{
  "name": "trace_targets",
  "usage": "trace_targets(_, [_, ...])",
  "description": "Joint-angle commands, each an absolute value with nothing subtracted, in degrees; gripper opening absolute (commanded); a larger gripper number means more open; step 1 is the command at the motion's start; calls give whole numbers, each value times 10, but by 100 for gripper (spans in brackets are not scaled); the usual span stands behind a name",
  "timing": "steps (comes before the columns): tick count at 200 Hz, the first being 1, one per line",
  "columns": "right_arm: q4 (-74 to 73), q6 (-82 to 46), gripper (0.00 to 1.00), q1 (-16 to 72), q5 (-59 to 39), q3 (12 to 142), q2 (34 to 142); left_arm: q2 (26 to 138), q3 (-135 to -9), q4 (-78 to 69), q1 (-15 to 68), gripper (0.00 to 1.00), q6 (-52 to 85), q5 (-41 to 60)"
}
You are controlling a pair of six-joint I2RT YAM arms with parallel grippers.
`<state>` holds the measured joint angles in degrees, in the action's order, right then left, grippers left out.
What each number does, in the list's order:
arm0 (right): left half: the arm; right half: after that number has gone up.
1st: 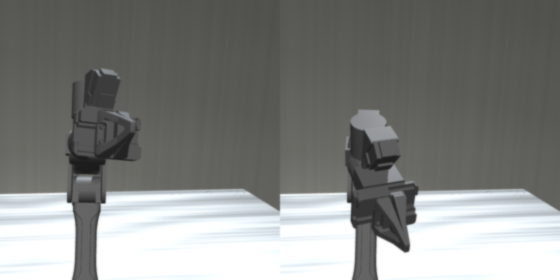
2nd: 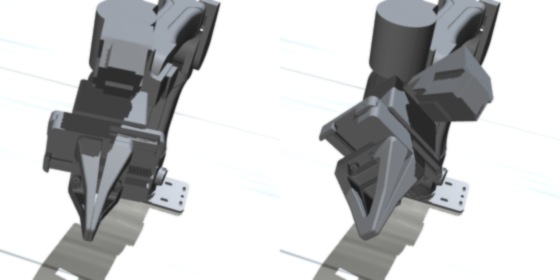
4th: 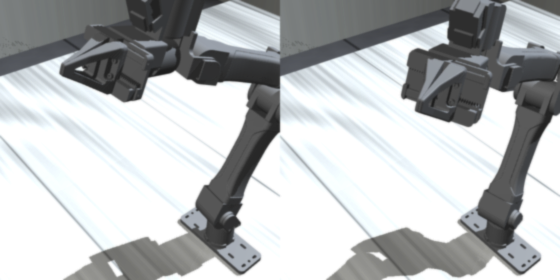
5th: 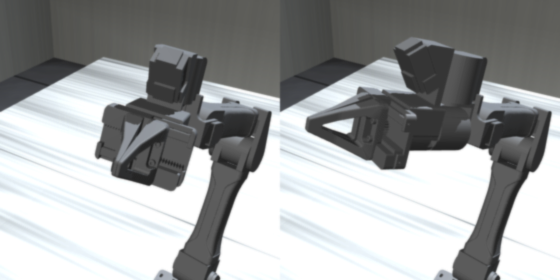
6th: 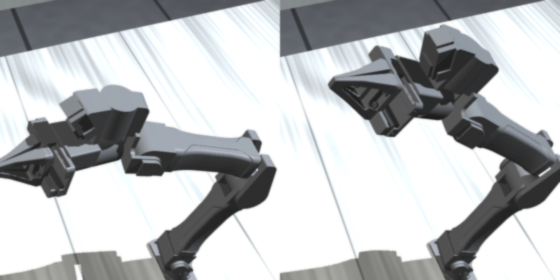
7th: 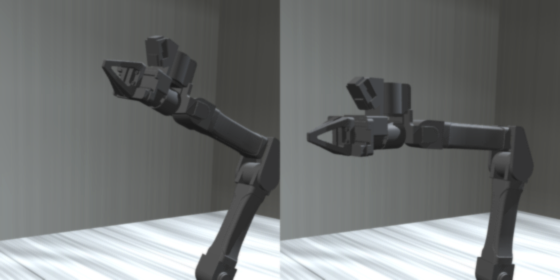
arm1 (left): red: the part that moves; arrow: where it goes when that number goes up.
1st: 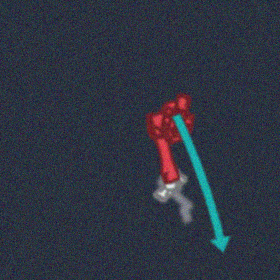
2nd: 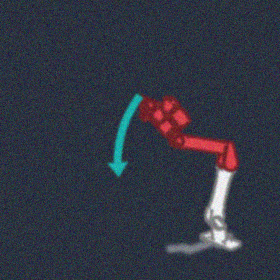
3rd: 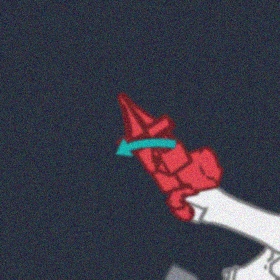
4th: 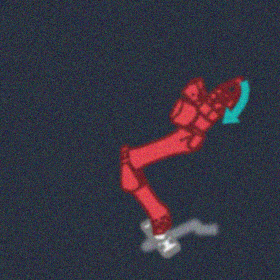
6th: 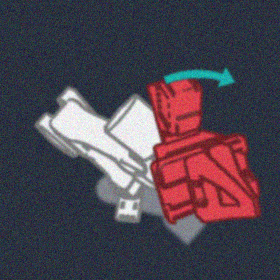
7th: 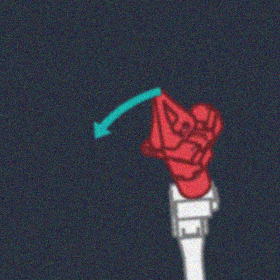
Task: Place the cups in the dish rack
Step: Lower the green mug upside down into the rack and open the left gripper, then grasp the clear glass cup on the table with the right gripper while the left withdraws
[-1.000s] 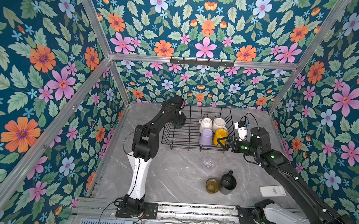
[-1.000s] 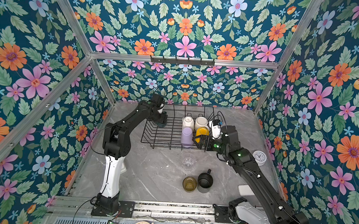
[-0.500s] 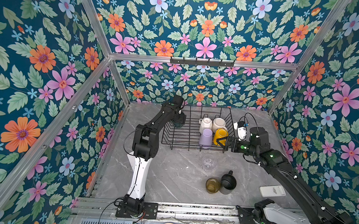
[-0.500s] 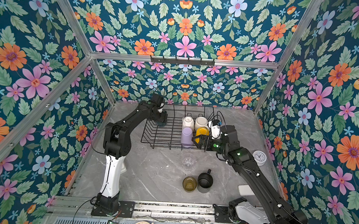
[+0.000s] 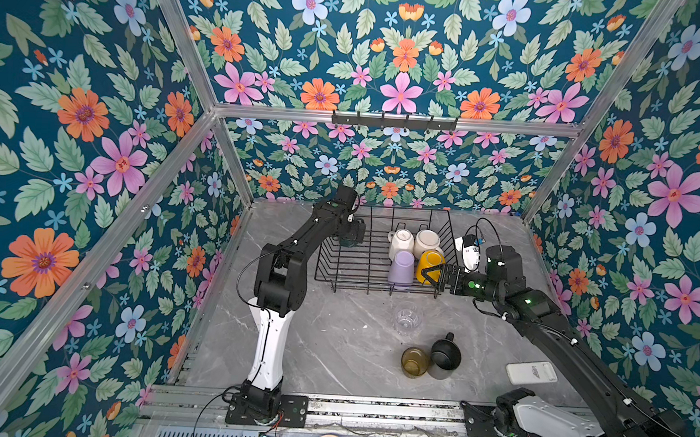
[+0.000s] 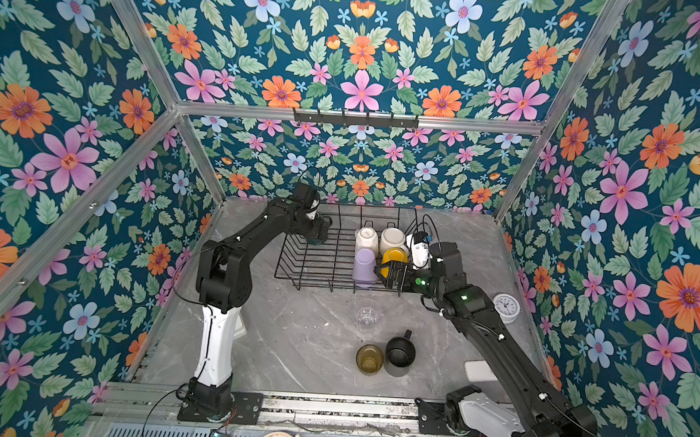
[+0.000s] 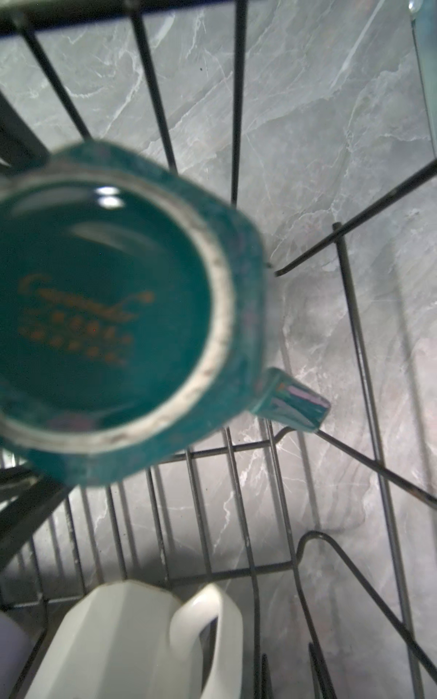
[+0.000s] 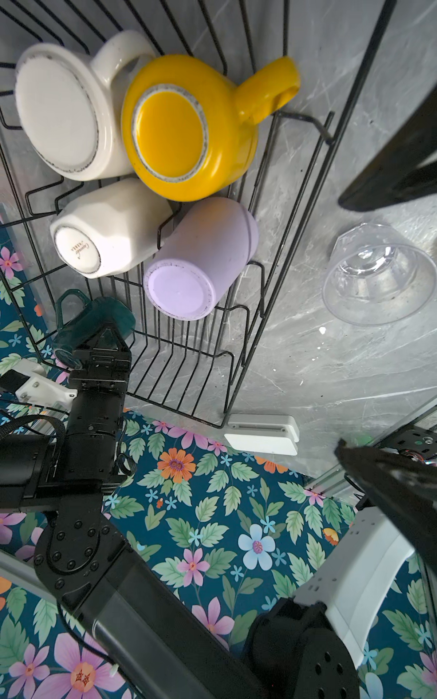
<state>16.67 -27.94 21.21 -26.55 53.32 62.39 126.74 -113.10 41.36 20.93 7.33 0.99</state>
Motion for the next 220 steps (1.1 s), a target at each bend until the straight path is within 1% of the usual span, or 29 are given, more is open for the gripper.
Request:
trace_targets(1, [190,-260,94,213,-242,543,628,1252,-1125,395,208,100,70,7])
trace_targets(30, [252,-229,88,213,-209,561,639,1215,-1091,364,207,100,76,12])
trace_targets(66, [318,-206,79,229,-171,571,647,1123,-1005,284,208,100,96,20])
trace_targets(105, [381,-188,73,292,-97,579,667,957,-824,101,208,100,128,19])
trace_targets(145, [392,-203,68,326,-69,562,682,793,-634,-76,207,100,168,7])
trace_targets(164, [395,-210,64,340,-57,559,696,723,-556,-141,207,100,184,3])
trace_targets(193, [381,-221,61,349,-42,551,722,636,-463,-196,208,100,211,3])
trace_targets(220, [355,-227,58,357,-37,547,751,570,-409,-207,208,100,225,-16])
